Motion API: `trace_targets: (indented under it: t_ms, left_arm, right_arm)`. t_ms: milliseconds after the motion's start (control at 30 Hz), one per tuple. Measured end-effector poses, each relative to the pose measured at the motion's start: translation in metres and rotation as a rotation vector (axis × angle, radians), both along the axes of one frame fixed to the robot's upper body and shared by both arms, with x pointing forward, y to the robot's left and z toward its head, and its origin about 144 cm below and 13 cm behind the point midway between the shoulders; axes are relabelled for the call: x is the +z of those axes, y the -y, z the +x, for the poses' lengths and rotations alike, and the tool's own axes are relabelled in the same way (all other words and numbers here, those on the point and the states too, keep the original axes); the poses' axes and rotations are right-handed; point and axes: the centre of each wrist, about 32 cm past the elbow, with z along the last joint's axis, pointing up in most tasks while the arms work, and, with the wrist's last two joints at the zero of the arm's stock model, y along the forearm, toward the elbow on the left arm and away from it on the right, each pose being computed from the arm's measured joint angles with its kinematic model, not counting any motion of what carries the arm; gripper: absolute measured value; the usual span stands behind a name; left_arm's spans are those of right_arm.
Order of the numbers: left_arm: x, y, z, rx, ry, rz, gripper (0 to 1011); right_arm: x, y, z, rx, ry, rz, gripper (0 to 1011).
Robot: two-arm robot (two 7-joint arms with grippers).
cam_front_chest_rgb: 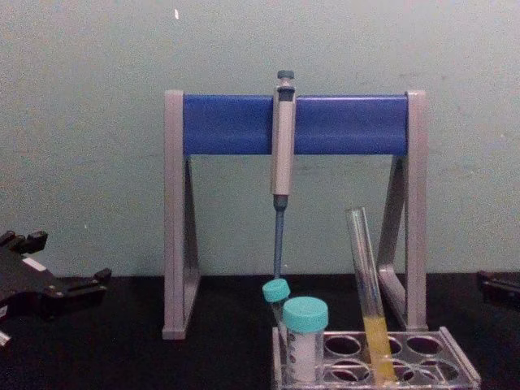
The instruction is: Pick up the test tube from the test tube rack, shake it, then place it back into the test tube rack.
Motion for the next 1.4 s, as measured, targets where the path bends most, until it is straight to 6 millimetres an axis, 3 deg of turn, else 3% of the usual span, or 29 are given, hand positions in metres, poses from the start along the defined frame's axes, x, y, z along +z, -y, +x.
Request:
trace_targets:
  t_ms: [1400]
  left_arm:
    - [0.0000,0.0000,0.0000,0.000,0.000,0.000,1001]
  right_arm:
    - [0.0002,-0.0001,0.0000,-0.001,0.002,-0.001,1000]
